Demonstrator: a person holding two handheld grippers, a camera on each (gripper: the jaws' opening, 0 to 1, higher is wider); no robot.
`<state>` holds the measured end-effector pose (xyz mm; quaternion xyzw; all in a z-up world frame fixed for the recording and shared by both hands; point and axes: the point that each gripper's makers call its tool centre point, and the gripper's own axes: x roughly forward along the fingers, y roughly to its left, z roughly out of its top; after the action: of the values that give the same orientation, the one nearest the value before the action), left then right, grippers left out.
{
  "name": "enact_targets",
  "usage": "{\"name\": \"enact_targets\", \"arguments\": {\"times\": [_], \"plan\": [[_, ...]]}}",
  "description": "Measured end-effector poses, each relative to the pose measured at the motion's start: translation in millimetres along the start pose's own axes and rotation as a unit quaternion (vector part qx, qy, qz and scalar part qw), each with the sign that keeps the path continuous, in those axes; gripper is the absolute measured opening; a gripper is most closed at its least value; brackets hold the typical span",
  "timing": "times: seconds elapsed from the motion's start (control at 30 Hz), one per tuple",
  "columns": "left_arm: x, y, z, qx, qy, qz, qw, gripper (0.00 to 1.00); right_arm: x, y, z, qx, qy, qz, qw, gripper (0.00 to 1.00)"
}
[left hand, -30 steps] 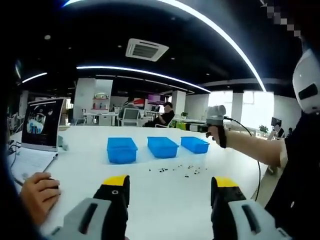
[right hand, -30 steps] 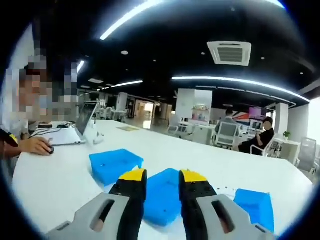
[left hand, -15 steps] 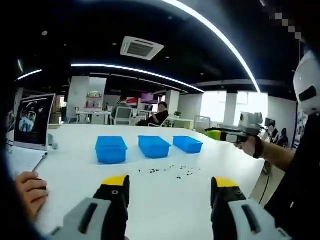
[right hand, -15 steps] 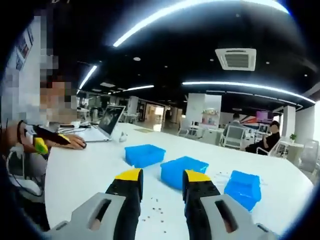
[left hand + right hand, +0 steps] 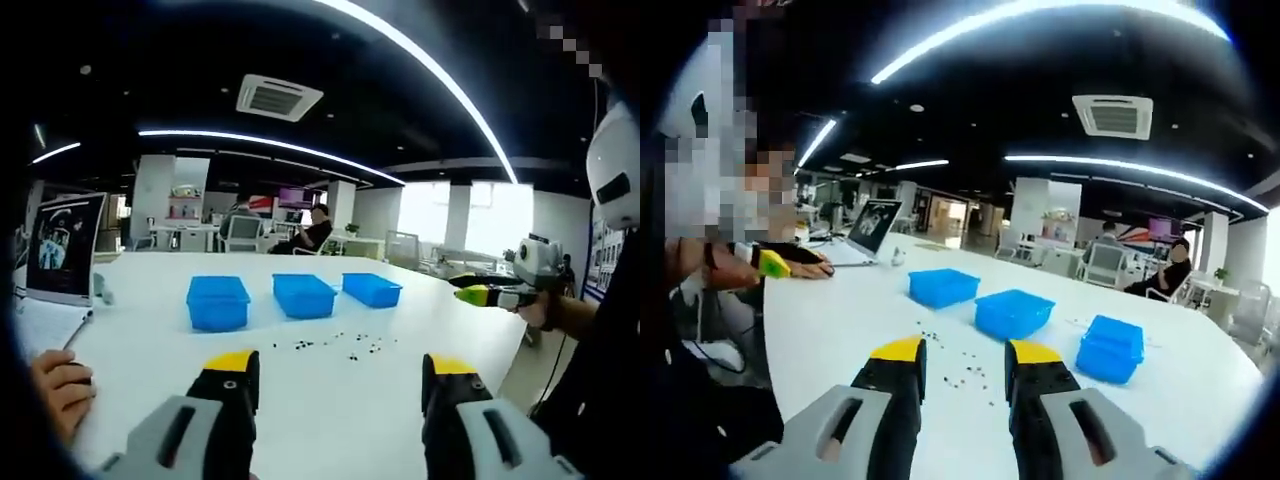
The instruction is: Pick up the resistors one by one and place each resistor into its matching bin, sorting the parts by color and model until every resistor is separated into the correct bin for its type
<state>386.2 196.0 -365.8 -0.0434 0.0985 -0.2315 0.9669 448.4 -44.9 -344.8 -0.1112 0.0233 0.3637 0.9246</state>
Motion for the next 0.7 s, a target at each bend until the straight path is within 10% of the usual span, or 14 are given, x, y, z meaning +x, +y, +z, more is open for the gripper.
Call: {"name": "enact_targets", "arguments": {"times": [0.43,0.7], "plan": [[-9,3.7,-4.9,-0.006,-0.002,0.008,0.9999,0.67,24,0,-13.9,-0.031,0.102,0.12,0.987,0.33],[-10,6.1,-9.0,-0.011,0.001,0.009,0.9999,0.67,45,-1,-30.9,-0.098,0.203,0.205,0.9525,0.33]]}}
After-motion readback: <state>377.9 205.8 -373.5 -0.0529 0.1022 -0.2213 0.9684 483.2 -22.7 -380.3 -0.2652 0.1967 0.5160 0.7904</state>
